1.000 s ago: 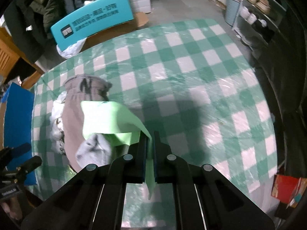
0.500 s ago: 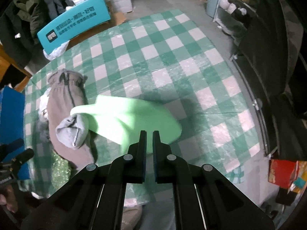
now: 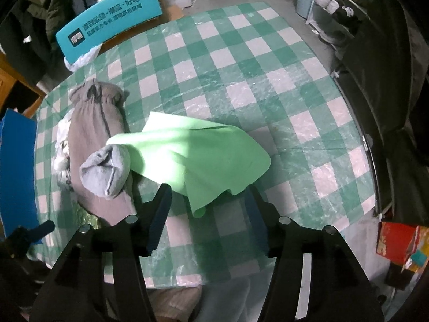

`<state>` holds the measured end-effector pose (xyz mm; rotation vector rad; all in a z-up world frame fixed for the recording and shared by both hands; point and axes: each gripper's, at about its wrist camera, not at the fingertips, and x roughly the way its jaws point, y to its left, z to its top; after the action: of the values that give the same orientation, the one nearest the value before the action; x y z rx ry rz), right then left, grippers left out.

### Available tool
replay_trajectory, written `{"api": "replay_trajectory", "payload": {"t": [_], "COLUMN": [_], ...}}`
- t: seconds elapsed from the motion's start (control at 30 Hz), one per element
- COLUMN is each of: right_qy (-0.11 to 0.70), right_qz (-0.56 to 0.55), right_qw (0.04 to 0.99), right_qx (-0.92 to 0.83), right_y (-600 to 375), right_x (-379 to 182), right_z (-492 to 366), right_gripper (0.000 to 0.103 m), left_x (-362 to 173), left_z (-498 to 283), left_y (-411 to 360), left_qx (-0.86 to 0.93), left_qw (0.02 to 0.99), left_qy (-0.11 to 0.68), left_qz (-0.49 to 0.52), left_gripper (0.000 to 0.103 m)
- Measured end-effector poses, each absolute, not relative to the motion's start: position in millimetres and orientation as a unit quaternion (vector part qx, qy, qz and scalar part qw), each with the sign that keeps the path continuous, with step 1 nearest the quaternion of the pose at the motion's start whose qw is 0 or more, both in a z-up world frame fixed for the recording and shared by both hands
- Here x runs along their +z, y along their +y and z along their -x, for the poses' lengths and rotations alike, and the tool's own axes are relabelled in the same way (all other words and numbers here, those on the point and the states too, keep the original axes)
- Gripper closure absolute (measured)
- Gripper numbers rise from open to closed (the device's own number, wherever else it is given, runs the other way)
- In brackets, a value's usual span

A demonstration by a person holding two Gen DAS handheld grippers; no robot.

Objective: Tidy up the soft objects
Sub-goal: 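Grasp the green sparkly scrubber with the left tool while the right tool holds the green cloth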

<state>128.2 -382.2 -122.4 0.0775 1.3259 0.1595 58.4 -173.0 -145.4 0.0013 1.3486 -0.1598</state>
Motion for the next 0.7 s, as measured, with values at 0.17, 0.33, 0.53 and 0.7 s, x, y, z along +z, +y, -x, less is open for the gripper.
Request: {"api": "replay_trajectory", "payload": {"t": [0.17,0.33,0.53,0.7], "right_qy": [0.620,0.620,0.618,0.613], "right_qz": [-0.031,-0.029,-0.025,0.003], "right_qw": [0.780,0.780,0.781,0.785], "right_qx": [0.077,0.082,0.084,0.090], "right_y": [-379,-377,-375,-366], "right_x": [-126,-126,-126,-130], "right_z": [-125,-125,-126,-130], "right_gripper": [0.044,0.044,0.040,0.038], "left_x": [-157,-168,-175,-177], "left_z": [-56,-55,-56,-54], "left_y": [-179,-179,-174,-167], "left_qx": [-0.065,-0.065,-0.076,-0.092], "left_qw": [0.772,0.767,0.760,0.758], "left_qy": [0.632,0.638,0.646,0.646], "left_qz": [-0.022,-0.023,-0.015,0.000], "left_gripper": [0.015,0.015,0.033,0.063]}}
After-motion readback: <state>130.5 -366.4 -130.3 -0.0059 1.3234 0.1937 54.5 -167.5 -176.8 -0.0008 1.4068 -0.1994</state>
